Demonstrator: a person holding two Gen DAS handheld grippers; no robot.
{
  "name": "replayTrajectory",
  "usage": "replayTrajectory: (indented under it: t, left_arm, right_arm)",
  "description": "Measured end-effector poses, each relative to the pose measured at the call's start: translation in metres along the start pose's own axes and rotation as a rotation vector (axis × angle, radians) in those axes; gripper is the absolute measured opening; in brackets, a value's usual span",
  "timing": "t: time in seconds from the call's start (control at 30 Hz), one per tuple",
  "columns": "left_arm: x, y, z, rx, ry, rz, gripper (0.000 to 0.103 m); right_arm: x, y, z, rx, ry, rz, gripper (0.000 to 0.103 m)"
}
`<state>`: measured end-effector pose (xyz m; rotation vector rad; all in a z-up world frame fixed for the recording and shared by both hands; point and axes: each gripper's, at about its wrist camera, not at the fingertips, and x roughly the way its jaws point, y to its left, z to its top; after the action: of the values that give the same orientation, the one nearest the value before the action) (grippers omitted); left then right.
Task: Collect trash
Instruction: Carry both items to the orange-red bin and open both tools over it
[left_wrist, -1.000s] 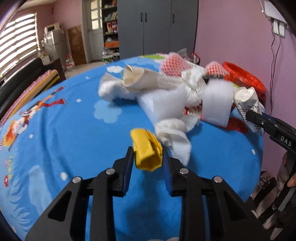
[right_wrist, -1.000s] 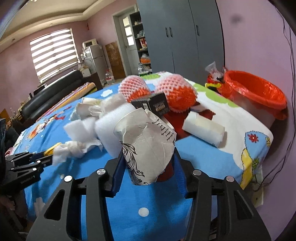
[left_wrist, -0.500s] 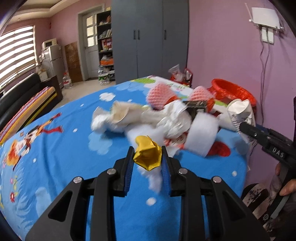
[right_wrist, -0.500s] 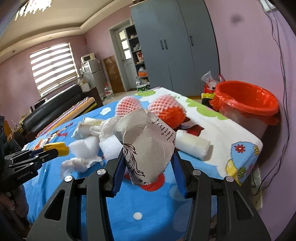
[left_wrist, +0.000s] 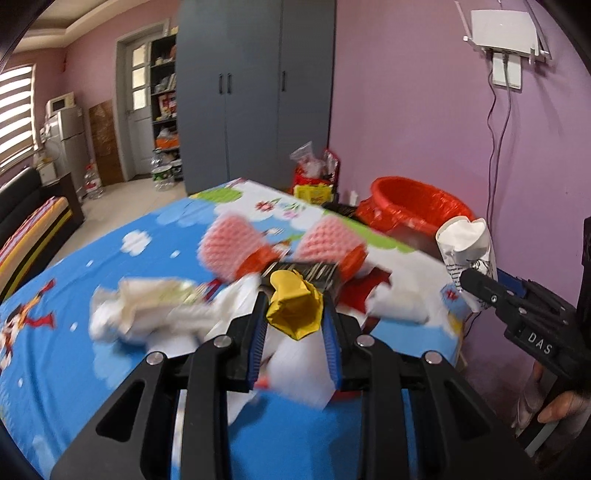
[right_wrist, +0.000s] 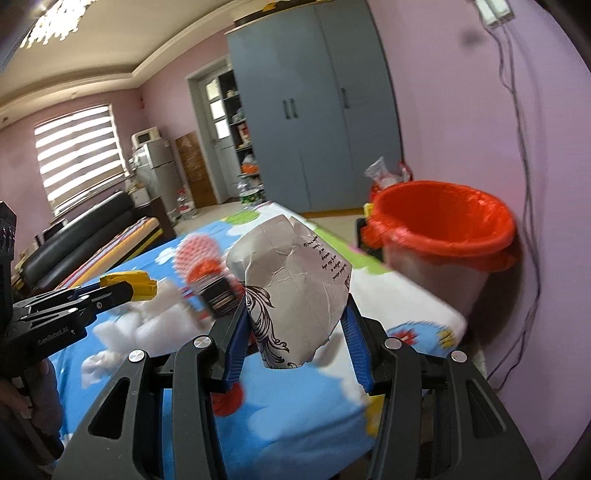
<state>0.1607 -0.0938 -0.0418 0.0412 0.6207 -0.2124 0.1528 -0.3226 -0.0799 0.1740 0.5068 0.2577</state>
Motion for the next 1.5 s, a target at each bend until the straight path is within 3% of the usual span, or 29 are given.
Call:
replayTrajectory:
  t: [0.4,0.73,0.9,0.97,1.0,1.03,1.07,1.2,1.5]
  left_arm:
    - [0.082,-0.085,0.077,0.084,-0.038,-0.155,0.028]
    - [0.199,-0.157,0.14,0.11,0.01,-0.26,0.03]
    - [0.253,-0.192,0.159,0.134,0.039,-0.272,0.03]
    - [0.267,-0.2,0.164,0.135,0.042,-0.265,0.034]
    - [0.275,-0.202,0.167,0.129,0.041,-0.26,0.046]
    - [0.279,-0.202,0.169,0.123,0.037,-0.247,0.066]
    - [0.283,-0.201,0.171,0.11,0.023,-0.217,0.073]
    - [0.276,-0.186,0.171,0.066,-0.001,-0.179,0.084]
    - [0.208,-0.153,0.172,0.017,-0.013,-0.162,0.091]
  right_arm:
    - [0.029,-0.086,0.036,0.077,-0.031,-0.134,0.046]
    - [0.082,-0.176,0.065,0.146,-0.032,-0.241,0.047]
    - [0.117,-0.21,0.07,0.165,-0.017,-0.271,0.052]
    - [0.128,-0.217,0.07,0.16,-0.012,-0.302,0.055]
    - [0.13,-0.217,0.069,0.156,-0.01,-0.306,0.062]
    - [0.133,-0.219,0.069,0.153,-0.011,-0.307,0.066]
    - [0.134,-0.221,0.068,0.151,-0.018,-0.313,0.073]
    - [0.127,-0.218,0.063,0.138,-0.028,-0.314,0.074]
    - [0.075,-0.174,0.053,0.145,-0.033,-0.303,0.075]
